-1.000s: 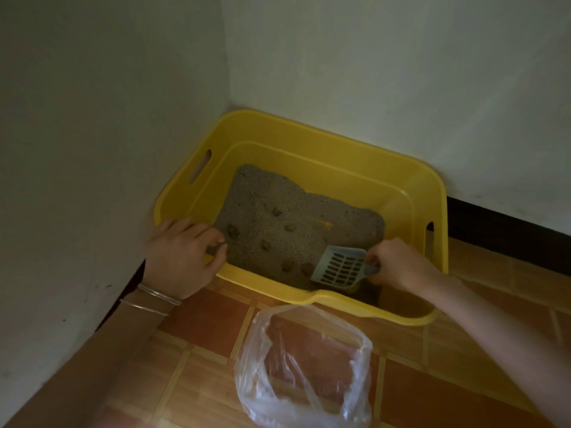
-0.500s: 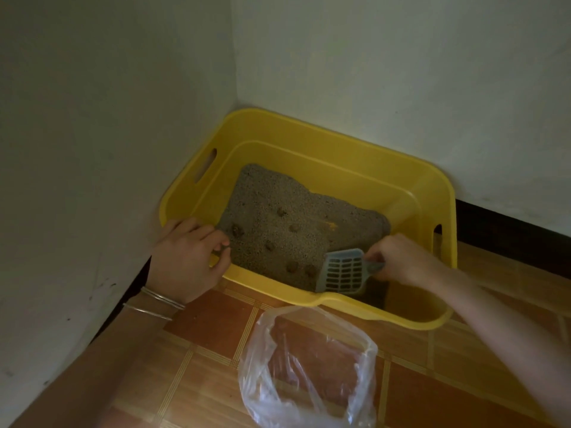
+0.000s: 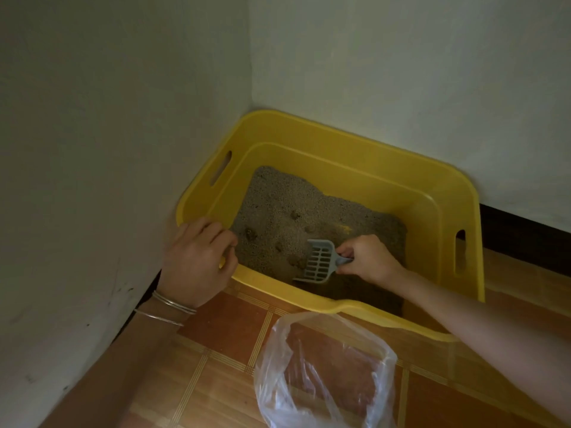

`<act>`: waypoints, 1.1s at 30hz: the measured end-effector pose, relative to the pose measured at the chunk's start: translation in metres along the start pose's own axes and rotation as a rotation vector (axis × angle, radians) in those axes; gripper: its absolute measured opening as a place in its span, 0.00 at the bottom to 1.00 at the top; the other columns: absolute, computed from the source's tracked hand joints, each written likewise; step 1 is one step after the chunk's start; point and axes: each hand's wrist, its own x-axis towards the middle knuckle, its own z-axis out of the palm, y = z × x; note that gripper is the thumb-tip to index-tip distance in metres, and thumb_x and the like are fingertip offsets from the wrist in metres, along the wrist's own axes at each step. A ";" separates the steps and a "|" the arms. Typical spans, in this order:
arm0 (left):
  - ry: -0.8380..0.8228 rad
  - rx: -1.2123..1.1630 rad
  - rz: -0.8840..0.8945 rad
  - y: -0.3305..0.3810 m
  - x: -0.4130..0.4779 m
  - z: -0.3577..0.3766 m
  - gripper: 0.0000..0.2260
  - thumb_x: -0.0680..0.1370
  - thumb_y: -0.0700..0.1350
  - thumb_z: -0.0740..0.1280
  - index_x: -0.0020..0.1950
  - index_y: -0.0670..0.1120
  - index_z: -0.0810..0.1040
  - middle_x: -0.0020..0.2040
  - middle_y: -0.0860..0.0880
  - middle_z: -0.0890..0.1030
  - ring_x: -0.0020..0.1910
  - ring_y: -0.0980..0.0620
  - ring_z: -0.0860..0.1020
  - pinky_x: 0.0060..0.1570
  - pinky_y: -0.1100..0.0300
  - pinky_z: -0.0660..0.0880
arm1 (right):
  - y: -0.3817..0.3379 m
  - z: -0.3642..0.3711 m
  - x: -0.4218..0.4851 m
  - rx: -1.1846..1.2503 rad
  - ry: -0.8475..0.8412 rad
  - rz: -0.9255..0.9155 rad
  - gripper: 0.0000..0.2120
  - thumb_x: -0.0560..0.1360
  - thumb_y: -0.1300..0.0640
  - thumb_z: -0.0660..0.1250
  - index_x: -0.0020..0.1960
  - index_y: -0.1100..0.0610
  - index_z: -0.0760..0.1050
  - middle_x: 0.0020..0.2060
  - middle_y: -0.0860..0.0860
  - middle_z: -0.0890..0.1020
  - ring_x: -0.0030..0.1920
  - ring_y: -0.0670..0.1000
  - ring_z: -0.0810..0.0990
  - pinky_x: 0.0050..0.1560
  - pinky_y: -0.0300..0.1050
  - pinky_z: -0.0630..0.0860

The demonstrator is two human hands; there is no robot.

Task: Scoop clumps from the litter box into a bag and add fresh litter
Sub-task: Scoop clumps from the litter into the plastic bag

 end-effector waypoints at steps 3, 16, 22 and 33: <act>0.012 0.007 -0.008 0.001 -0.002 0.003 0.06 0.72 0.42 0.63 0.38 0.44 0.79 0.36 0.48 0.78 0.44 0.44 0.76 0.42 0.53 0.67 | -0.002 0.003 0.010 0.000 -0.007 -0.005 0.18 0.68 0.59 0.74 0.57 0.58 0.79 0.50 0.51 0.83 0.49 0.47 0.81 0.53 0.41 0.76; -0.023 0.000 0.019 0.002 -0.003 0.002 0.05 0.70 0.42 0.64 0.36 0.44 0.79 0.35 0.49 0.77 0.43 0.47 0.72 0.44 0.54 0.66 | -0.031 0.014 0.048 -0.206 0.094 -0.229 0.17 0.74 0.47 0.67 0.61 0.50 0.76 0.53 0.48 0.78 0.48 0.49 0.78 0.46 0.46 0.77; -0.043 -0.025 0.006 0.003 -0.003 0.002 0.05 0.70 0.42 0.64 0.37 0.45 0.79 0.36 0.50 0.77 0.43 0.48 0.72 0.45 0.55 0.66 | -0.053 0.023 0.080 -0.069 0.104 -0.200 0.16 0.71 0.49 0.70 0.58 0.52 0.78 0.50 0.49 0.80 0.47 0.48 0.78 0.41 0.42 0.72; -0.050 -0.034 0.003 0.002 -0.003 0.001 0.04 0.70 0.42 0.66 0.37 0.45 0.79 0.36 0.50 0.78 0.42 0.48 0.73 0.45 0.56 0.67 | -0.035 0.015 0.055 0.221 0.243 -0.249 0.15 0.69 0.55 0.73 0.55 0.53 0.80 0.47 0.47 0.81 0.43 0.42 0.76 0.45 0.34 0.71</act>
